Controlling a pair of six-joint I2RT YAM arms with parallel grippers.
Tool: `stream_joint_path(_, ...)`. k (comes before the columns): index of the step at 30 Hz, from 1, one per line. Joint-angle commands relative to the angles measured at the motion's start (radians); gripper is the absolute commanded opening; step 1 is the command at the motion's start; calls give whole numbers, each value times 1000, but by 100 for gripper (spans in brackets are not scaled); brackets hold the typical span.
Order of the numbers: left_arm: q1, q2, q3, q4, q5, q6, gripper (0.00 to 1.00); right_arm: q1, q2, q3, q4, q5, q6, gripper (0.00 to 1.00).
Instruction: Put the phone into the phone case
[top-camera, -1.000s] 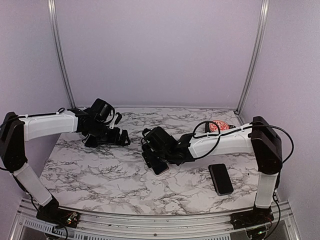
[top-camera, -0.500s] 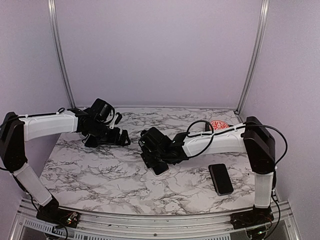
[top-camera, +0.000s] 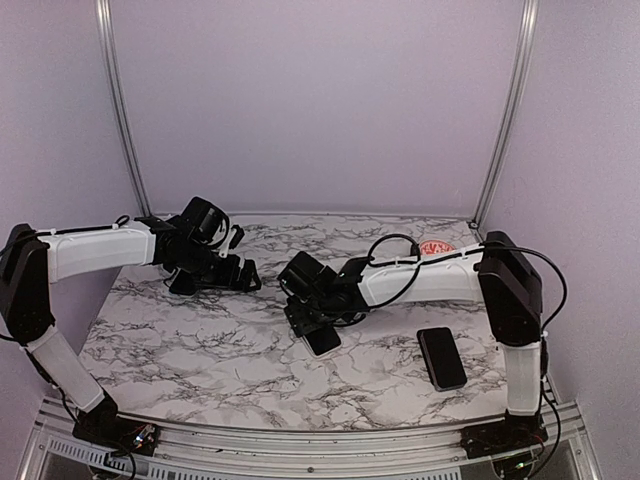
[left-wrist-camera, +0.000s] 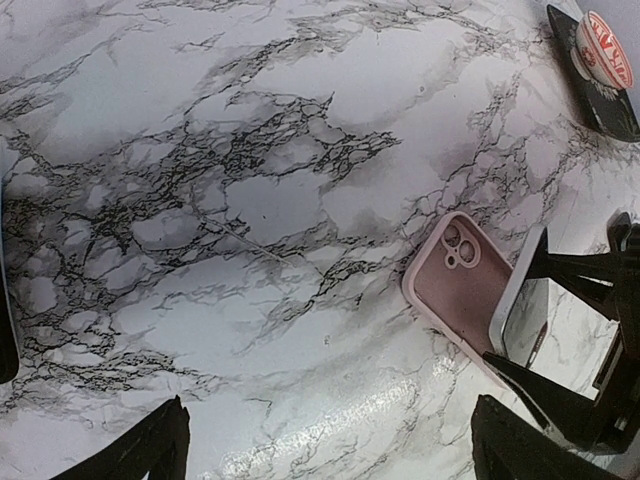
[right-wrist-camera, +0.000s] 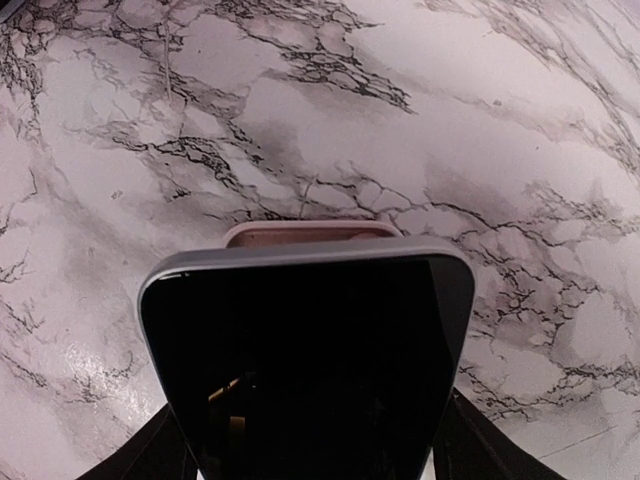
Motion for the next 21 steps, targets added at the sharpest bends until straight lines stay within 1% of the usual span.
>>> stream_joint_path(1,8,1,-12,17,9,1,99,-18,31,21,-131,-48,101,18)
stream_joint_path(5,8,1,-12,18,13,0,99,-21,32,21,-159,-46,146,18)
stream_joint_path(9,8,0,-12,18,13,2,99,-20,42,10,-159,-53,154,19)
stream_joint_path(12,10,0,-12,18,9,2,99,-17,44,7,-160,-58,141,24)
stream_joint_path(13,10,0,-12,18,10,3,99,-15,45,8,-165,-57,138,27)
stream_joint_path(15,10,1,-12,18,10,2,99,-15,47,8,-177,-58,132,36)
stream_joint_path(20,11,1,-12,18,12,3,99,-15,58,6,-194,-81,125,70)
stream_joint_path(21,11,0,-12,17,12,3,99,-14,61,10,-197,-84,120,76)
